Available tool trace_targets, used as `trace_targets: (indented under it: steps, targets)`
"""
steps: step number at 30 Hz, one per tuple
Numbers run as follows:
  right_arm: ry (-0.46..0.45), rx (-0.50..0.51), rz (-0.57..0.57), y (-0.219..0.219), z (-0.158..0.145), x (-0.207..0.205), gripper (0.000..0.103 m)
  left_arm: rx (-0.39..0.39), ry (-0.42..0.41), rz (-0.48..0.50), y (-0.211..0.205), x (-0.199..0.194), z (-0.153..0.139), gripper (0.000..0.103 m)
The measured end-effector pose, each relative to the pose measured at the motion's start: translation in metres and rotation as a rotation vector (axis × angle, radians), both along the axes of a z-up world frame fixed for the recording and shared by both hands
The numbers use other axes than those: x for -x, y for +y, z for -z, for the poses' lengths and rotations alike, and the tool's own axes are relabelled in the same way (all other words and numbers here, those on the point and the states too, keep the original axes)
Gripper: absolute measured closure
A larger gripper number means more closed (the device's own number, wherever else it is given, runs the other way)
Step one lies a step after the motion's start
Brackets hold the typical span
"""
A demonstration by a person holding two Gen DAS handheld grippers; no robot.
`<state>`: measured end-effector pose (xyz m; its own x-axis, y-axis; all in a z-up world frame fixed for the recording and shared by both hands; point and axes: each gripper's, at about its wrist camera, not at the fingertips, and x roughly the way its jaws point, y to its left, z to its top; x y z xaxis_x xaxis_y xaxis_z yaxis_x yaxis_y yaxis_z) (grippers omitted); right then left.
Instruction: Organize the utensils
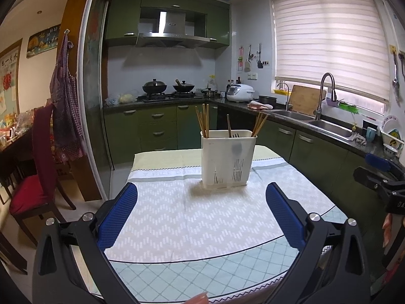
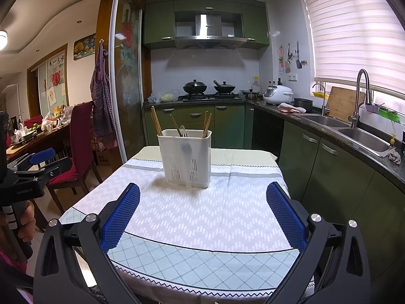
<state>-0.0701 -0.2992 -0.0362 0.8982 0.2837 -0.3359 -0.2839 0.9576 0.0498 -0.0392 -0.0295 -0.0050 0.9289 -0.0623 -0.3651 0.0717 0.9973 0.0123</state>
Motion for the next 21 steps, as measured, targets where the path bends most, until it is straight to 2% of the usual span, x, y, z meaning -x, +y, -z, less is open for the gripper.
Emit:
trace_targets:
  steps: [15, 21]
  targets:
    - [0.002, -0.007, -0.003, 0.003, 0.011, -0.001, 0.004, -0.01, -0.005, 0.002, -0.001, 0.001, 0.001, 0.006]
    - [0.005, -0.006, -0.004, 0.003, 0.012, -0.001, 0.004, 0.017, 0.004, 0.014, 0.003, -0.002, 0.0, 0.006]
